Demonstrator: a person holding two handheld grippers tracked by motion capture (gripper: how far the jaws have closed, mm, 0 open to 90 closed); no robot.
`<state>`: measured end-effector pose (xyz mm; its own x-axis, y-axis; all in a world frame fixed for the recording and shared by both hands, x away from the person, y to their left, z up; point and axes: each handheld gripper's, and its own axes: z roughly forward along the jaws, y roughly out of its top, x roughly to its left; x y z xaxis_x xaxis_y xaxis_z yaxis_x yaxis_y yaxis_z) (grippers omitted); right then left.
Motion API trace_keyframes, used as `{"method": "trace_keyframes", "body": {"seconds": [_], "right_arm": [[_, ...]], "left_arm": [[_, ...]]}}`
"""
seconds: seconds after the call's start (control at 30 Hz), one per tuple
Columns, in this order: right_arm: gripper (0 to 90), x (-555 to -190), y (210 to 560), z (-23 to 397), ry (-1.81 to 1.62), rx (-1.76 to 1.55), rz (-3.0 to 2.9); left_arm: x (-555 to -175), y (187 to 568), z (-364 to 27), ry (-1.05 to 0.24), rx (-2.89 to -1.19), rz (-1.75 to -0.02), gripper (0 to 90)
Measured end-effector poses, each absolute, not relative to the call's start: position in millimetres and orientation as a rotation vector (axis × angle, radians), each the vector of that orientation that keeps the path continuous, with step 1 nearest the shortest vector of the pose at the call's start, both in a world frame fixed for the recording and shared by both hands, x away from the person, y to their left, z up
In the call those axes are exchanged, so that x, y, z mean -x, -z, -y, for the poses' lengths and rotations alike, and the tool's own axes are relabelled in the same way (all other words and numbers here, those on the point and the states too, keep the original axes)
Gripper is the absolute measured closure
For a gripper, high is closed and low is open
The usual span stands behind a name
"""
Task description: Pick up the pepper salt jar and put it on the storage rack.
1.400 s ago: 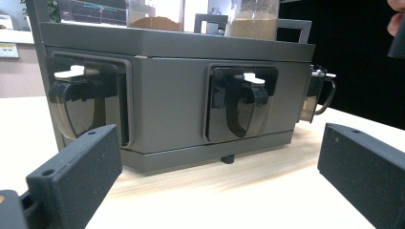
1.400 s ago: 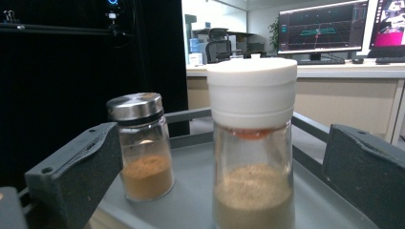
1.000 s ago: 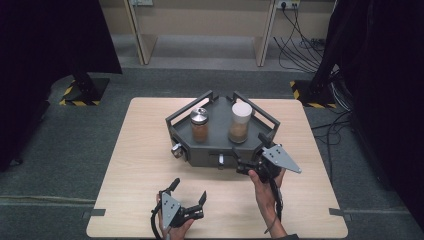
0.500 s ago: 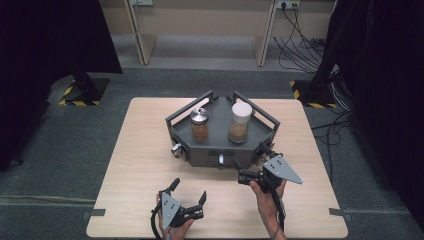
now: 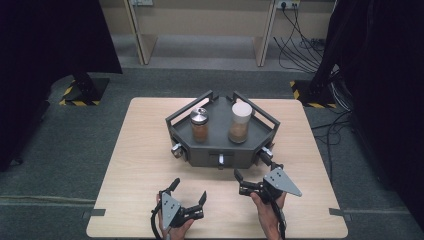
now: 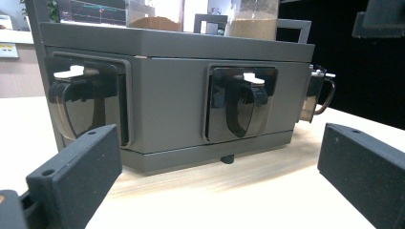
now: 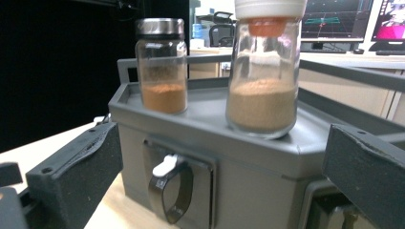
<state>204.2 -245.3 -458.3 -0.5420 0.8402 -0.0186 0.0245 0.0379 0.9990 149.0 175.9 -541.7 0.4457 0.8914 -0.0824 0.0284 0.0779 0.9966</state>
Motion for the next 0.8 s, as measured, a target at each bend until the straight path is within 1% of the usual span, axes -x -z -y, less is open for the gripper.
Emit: {"method": "trace_keyframes", "body": {"seconds": [0.37, 0.8], "right_arm": [[0.3, -187.2, 479.1, 245.3, -1.547, -0.906, -1.675], [0.4, -172.3, 492.5, 243.8, -1.535, -0.925, -1.686]], "left_arm": [[-149.0, 542.0, -176.3, -0.801, -1.339, -0.906, 0.5], [-149.3, 542.2, -177.2, -0.792, -1.333, -0.912, 0.5]]}}
